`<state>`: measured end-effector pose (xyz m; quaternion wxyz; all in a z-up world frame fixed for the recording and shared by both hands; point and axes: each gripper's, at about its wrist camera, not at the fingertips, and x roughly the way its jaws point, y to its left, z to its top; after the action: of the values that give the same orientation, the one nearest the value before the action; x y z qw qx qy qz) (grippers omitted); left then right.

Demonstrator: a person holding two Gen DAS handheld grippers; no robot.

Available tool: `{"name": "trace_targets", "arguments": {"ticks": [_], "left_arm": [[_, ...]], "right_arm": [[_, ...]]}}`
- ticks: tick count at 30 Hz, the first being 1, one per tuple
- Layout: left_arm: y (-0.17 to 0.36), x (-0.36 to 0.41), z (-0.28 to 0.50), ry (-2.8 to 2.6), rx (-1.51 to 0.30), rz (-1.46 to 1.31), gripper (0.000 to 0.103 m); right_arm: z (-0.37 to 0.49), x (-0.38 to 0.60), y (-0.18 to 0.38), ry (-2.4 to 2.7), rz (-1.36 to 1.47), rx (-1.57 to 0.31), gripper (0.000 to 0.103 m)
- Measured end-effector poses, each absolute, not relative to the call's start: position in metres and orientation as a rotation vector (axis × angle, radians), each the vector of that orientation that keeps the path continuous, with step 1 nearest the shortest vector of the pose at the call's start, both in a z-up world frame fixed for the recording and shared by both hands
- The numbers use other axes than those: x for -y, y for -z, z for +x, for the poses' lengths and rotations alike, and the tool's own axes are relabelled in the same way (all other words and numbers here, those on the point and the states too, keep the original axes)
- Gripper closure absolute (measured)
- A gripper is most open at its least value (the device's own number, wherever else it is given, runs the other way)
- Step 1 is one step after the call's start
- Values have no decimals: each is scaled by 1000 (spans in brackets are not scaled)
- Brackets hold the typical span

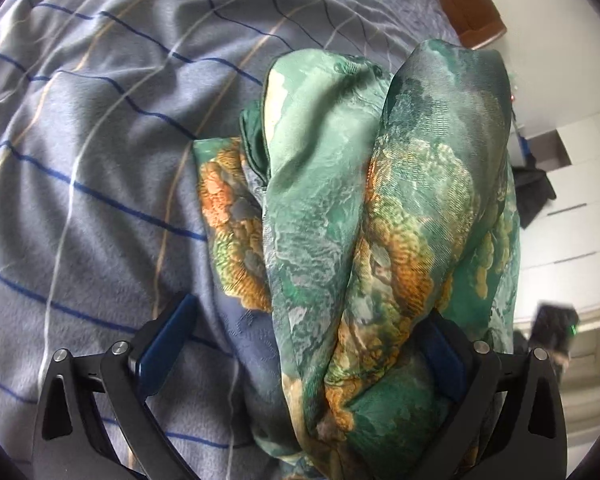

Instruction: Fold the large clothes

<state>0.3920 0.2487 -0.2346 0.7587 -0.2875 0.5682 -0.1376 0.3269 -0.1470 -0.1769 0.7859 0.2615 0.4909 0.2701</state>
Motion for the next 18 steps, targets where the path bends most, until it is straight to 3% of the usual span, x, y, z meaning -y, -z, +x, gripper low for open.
{"name": "trace_targets", "arguments": {"ticks": [4, 8, 9, 10, 13, 18], "left_arm": [[241, -247, 402, 336, -1236, -633, 0], [240, -245, 403, 331, -1239, -627, 2], [236, -242, 402, 329, -1238, -615, 14], [228, -236, 400, 342, -1226, -607, 37], [196, -213, 388, 299, -1194, -444, 52], [152, -188, 366, 264, -1143, -305, 56]], "right_arm": [[369, 140, 206, -631, 626, -1123, 9], [394, 131, 228, -683, 704, -1175, 9], [391, 126, 223, -673, 653, -1173, 13], [388, 117, 213, -650, 565, -1166, 20], [365, 87, 176, -597, 264, -1069, 36], [317, 53, 133, -557, -3, -877, 42]]}}
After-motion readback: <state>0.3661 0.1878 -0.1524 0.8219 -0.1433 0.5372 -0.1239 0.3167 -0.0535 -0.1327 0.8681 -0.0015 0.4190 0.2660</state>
